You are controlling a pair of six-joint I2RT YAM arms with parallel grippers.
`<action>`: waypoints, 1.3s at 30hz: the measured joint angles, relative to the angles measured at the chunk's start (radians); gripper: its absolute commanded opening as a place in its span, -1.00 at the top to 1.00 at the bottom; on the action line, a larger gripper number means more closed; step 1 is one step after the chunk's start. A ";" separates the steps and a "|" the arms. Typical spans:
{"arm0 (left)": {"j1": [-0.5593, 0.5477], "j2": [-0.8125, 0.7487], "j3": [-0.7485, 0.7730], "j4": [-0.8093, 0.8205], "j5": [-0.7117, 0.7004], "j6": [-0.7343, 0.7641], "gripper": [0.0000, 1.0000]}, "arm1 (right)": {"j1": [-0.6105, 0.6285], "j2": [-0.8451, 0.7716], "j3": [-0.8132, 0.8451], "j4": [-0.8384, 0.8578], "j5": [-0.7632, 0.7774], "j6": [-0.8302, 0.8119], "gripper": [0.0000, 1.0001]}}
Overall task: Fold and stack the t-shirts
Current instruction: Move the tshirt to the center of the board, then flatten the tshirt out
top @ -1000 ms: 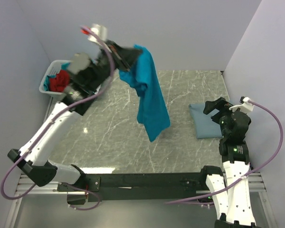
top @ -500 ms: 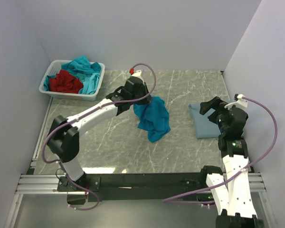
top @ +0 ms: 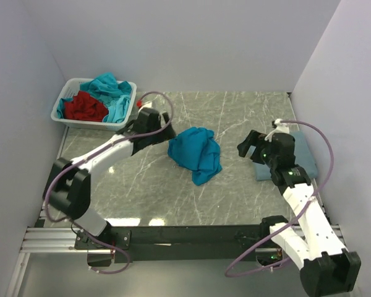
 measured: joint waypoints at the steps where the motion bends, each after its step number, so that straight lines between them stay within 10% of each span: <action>1: 0.008 -0.038 -0.052 0.000 -0.005 -0.011 -0.99 | 0.014 0.011 -0.006 -0.002 0.005 0.001 -0.99; 11: 0.011 -0.163 -0.370 0.178 0.136 -0.030 -0.95 | 0.173 0.188 -0.096 0.058 0.016 0.097 -0.96; 24: 0.031 0.189 -0.234 0.420 0.381 -0.021 -0.04 | 0.264 0.479 -0.076 0.255 0.005 0.213 -0.54; 30: 0.031 0.227 -0.179 0.429 0.418 -0.023 0.99 | 0.304 0.645 -0.009 0.303 -0.021 0.236 -0.09; 34: 0.031 0.227 -0.171 0.433 0.422 -0.015 0.99 | 0.322 0.721 0.025 0.327 -0.033 0.246 0.79; 39: 0.033 0.205 -0.172 0.420 0.404 -0.014 0.99 | 0.338 0.735 0.052 0.315 -0.013 0.246 1.00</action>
